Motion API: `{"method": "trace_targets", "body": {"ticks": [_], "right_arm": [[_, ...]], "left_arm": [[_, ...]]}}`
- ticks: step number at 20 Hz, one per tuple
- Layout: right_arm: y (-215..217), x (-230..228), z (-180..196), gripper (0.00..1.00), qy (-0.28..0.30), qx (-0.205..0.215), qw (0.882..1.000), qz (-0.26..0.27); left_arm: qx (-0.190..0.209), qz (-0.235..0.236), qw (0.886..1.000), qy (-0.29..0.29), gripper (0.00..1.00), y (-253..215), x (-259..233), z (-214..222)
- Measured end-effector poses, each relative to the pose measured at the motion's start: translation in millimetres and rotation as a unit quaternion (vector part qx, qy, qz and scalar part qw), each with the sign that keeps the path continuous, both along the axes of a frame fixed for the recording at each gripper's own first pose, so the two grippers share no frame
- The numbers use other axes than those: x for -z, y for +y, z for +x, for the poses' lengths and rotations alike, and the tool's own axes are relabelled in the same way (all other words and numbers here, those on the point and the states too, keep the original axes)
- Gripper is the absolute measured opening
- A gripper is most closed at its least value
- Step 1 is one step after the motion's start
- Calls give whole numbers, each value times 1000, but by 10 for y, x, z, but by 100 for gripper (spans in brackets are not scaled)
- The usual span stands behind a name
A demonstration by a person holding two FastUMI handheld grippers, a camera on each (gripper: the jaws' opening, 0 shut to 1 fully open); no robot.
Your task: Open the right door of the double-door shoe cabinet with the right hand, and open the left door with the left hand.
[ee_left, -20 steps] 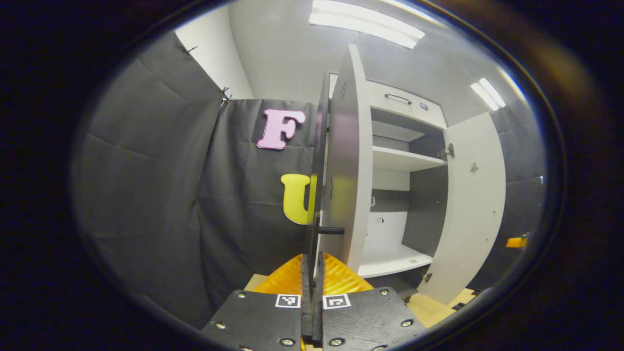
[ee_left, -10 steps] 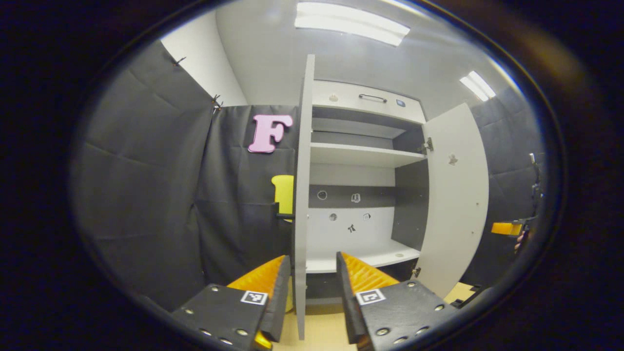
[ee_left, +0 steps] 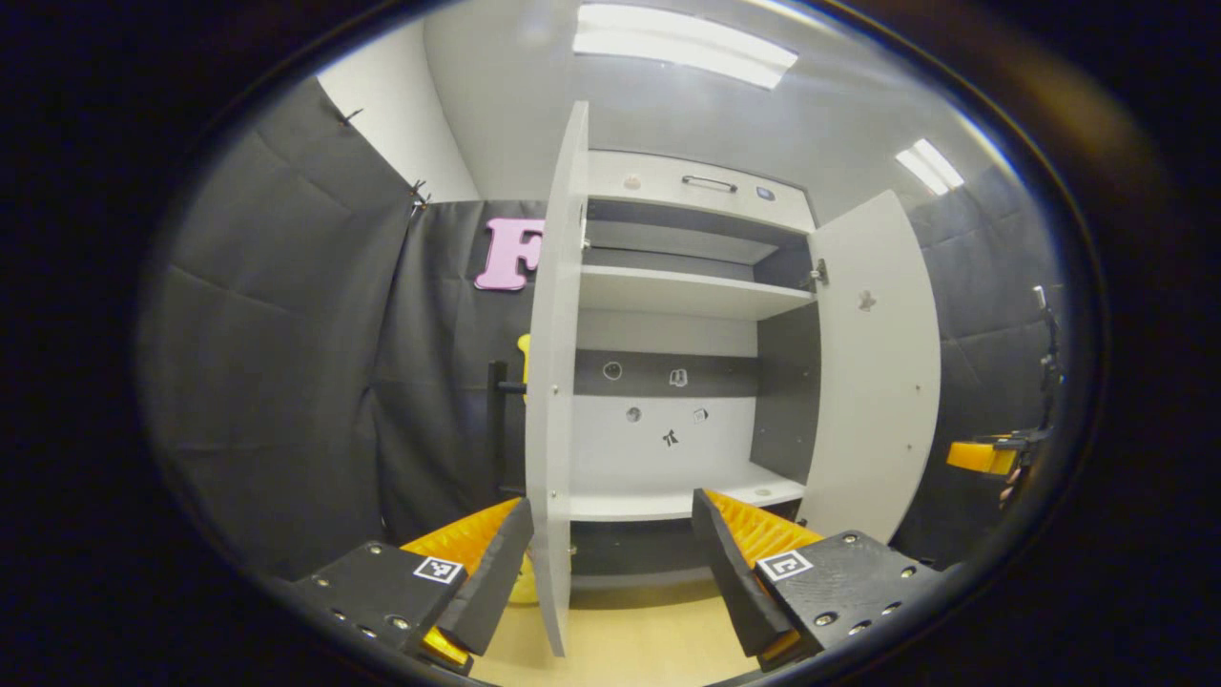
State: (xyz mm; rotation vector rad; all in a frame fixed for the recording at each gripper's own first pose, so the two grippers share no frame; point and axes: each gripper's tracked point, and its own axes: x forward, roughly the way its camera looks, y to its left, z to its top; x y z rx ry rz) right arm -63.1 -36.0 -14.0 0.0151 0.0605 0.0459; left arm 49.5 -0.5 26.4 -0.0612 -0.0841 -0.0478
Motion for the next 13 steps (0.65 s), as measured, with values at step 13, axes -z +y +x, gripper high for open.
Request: {"method": "trace_targets", "body": {"ticks": [13], "right_arm": [[134,25,133,98,-2,-17,1000,15]], "left_arm": [[-18,22,999,15,96,-51,212,60]]}}
